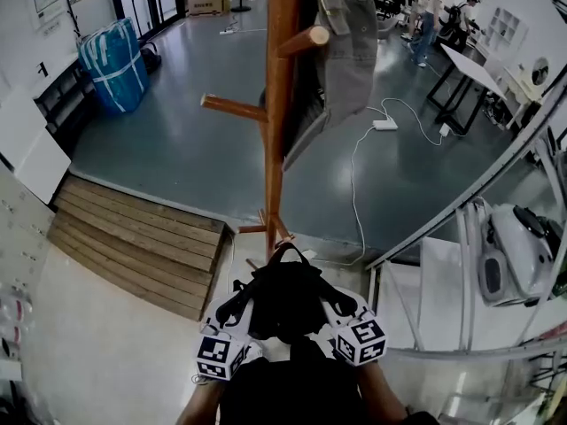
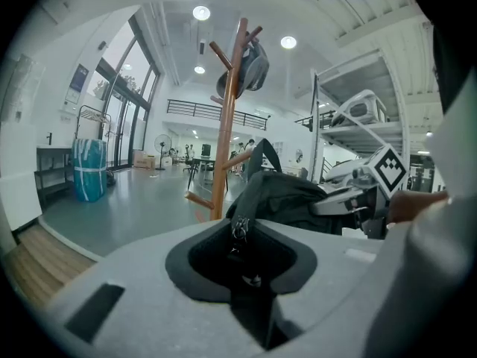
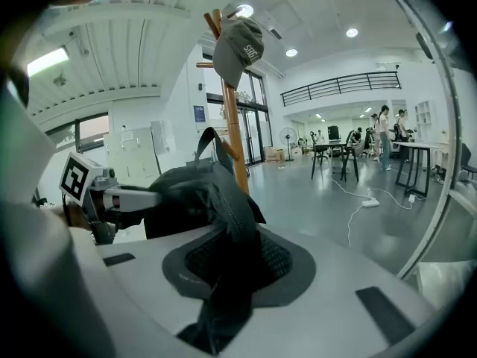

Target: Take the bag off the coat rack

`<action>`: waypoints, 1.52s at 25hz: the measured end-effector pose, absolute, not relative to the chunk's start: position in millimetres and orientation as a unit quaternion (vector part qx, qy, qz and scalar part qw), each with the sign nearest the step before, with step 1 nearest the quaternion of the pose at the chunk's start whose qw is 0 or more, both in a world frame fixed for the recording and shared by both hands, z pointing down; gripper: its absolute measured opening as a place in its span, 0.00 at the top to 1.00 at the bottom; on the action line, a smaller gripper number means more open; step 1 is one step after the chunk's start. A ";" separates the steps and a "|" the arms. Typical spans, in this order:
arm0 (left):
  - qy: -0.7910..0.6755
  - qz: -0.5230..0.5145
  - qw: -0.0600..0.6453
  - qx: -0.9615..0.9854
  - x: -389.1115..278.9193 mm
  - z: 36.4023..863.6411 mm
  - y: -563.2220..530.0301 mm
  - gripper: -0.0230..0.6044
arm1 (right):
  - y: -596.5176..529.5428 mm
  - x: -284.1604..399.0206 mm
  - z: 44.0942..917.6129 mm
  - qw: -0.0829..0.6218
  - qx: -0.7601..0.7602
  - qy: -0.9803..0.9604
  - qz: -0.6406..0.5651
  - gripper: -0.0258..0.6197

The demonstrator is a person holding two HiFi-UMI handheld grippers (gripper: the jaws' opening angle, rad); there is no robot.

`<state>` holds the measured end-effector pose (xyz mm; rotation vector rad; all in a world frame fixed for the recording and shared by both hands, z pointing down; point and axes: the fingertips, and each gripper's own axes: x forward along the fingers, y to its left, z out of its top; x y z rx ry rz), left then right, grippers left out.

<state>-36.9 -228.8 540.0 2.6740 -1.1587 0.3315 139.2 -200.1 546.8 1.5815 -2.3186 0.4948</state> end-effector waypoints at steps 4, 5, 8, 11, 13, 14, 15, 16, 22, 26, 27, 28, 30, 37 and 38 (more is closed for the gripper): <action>-0.387 0.115 0.116 0.907 -39.7 549.6 -220.2 0.83 | -189.4 136.2 555.5 0.146 0.551 -0.801 0.183 0.83; -0.387 0.116 0.119 0.907 -41.0 553.4 -218.1 0.83 | -187.2 135.3 558.1 0.147 0.550 -0.800 0.186 0.83; -0.387 0.119 0.133 0.905 -42.7 560.4 -214.0 0.83 | -181.8 133.8 566.1 0.148 0.549 -0.798 0.199 0.83; -0.381 0.123 0.141 0.905 -43.5 572.8 -208.7 0.83 | -176.8 132.4 577.8 0.150 0.546 -0.796 0.216 0.83; -0.381 0.131 0.146 0.904 -43.9 583.0 -205.9 0.83 | -174.3 132.1 587.7 0.152 0.543 -0.794 0.226 0.83; -0.381 0.135 0.149 0.903 -43.7 587.2 -204.6 0.83 | -173.2 132.1 592.2 0.153 0.542 -0.794 0.231 0.83; -0.379 0.138 0.151 0.902 -44.1 592.0 -203.0 0.83 | -172.3 131.8 595.9 0.155 0.540 -0.793 0.235 0.83; -0.378 0.142 0.152 0.902 -45.1 596.5 -201.6 0.83 | -171.7 131.2 599.0 0.156 0.539 -0.793 0.238 0.83; -0.374 0.152 0.161 0.900 -46.5 610.7 -199.7 0.83 | -169.9 129.9 613.3 0.161 0.531 -0.793 0.252 0.83; -0.373 0.152 0.168 0.900 -44.2 607.0 -200.6 0.83 | -169.5 129.9 616.7 0.164 0.526 -0.795 0.254 0.84; -0.372 0.153 0.168 0.900 -44.3 607.7 -200.0 0.83 | -169.1 129.7 616.6 0.165 0.524 -0.796 0.254 0.84; -0.371 0.153 0.168 0.900 -44.5 608.0 -199.3 0.83 | -168.6 129.5 616.2 0.166 0.523 -0.796 0.254 0.84; -0.369 0.154 0.166 0.902 -45.5 610.3 -198.0 0.83 | -168.5 129.2 615.0 0.167 0.522 -0.797 0.253 0.84; -0.364 0.156 0.161 0.904 -45.2 613.1 -198.1 0.83 | -170.3 130.0 614.4 0.166 0.524 -0.797 0.252 0.84; -0.364 0.156 0.162 0.904 -45.6 613.1 -198.7 0.83 | -170.5 129.8 614.6 0.166 0.524 -0.796 0.252 0.84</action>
